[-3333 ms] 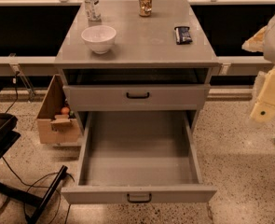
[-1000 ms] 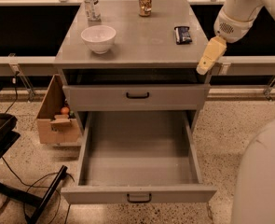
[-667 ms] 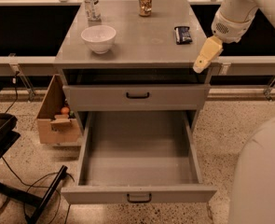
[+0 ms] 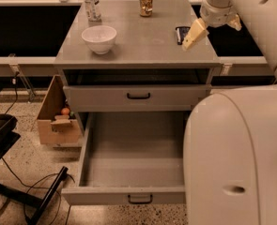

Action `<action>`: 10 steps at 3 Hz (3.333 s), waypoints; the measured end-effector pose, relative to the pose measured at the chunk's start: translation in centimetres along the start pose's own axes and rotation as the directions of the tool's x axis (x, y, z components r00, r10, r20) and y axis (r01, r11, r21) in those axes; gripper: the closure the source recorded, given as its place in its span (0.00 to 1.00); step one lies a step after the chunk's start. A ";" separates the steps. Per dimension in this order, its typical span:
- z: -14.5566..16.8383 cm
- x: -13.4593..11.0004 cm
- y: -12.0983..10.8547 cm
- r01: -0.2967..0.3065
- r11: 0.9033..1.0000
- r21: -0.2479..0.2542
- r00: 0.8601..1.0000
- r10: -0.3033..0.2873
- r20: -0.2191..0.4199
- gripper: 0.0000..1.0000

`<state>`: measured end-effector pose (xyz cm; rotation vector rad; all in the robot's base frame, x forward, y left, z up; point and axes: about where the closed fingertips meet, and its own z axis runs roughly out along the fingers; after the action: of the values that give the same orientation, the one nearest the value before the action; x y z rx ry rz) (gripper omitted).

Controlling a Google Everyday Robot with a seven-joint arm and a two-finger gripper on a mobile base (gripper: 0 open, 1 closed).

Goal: Place rxbar blueberry into middle drawer

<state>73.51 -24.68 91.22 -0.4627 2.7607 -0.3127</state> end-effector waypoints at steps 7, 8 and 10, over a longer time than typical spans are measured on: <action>4.7 -11.2 -2.2 -0.319 0.944 -0.086 0.886 0.330 0.327 0.00; 7.1 -12.8 -1.8 -0.296 0.952 -0.084 0.882 0.306 0.358 0.00; 10.8 -15.1 -0.5 -0.246 0.964 -0.102 0.877 0.266 0.401 0.00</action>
Offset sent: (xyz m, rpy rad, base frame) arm 0.0295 -0.0631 0.0600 -0.0155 -0.2150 -0.3692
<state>90.94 -21.54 85.55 -0.1442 2.3765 -0.0701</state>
